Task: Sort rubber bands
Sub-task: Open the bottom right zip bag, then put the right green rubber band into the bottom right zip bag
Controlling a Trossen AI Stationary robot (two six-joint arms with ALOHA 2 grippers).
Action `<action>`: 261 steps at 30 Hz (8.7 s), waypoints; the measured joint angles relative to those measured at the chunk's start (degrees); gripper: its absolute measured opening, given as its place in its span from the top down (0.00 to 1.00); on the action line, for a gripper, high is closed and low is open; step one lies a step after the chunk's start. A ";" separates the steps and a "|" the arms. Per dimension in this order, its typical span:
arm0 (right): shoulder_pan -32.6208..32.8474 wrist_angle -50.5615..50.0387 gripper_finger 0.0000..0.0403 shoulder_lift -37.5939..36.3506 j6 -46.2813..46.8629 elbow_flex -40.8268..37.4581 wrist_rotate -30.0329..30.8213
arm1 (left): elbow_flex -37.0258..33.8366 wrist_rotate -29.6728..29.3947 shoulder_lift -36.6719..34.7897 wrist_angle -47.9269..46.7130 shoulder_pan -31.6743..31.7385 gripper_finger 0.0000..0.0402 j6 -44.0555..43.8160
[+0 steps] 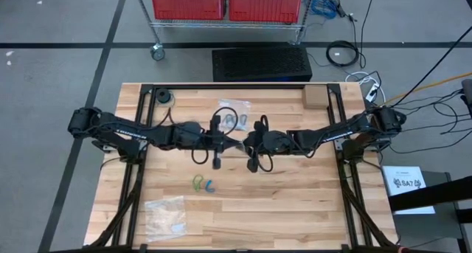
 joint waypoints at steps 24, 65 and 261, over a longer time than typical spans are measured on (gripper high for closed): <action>-0.11 11.10 0.79 4.10 -3.12 0.02 1.08 | 0.00 -5.56 1.51 4.94 -2.07 1.00 0.48; -1.03 -4.27 0.40 -1.58 6.12 0.02 -7.22 | -11.26 -3.55 9.35 27.61 -2.33 1.00 -6.96; -0.52 -43.27 0.78 8.98 -8.80 37.27 -6.05 | -15.94 -5.39 -19.45 2.91 -3.94 1.00 0.34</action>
